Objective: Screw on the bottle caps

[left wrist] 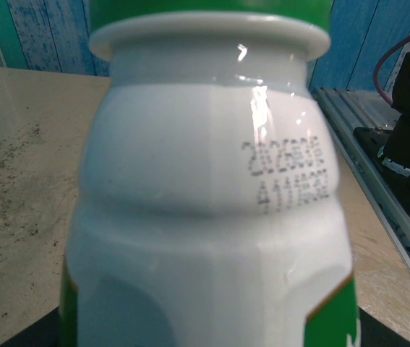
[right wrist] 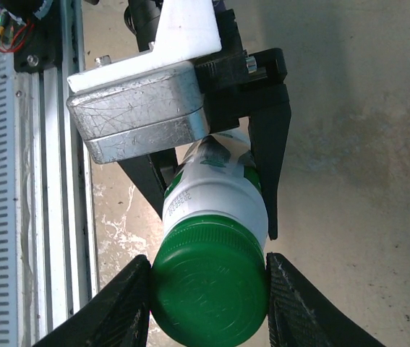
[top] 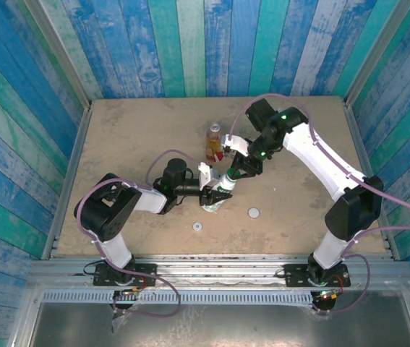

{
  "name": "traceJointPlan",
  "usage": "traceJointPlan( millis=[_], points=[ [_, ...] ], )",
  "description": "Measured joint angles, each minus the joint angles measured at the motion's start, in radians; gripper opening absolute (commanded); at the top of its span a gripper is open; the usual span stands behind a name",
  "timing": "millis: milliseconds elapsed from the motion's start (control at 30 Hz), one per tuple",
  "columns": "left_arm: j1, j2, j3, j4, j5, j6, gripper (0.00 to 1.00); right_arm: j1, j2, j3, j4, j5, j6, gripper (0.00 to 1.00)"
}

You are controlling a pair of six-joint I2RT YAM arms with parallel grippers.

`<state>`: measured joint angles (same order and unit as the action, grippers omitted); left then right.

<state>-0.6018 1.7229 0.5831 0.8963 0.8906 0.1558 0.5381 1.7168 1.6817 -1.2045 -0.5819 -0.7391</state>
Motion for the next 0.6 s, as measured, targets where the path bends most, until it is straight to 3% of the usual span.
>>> traceJointPlan(
  millis=[267, 600],
  points=[
    [0.001, 0.0, -0.001, 0.023, -0.003, -0.021, 0.5, -0.005, -0.013, -0.036, 0.038, -0.021, 0.044, 0.44],
    [0.003, 0.0, -0.001, 0.072, -0.019, -0.045, 0.5, -0.005, -0.026, -0.023, 0.062, -0.016, 0.143, 0.37]
  ],
)
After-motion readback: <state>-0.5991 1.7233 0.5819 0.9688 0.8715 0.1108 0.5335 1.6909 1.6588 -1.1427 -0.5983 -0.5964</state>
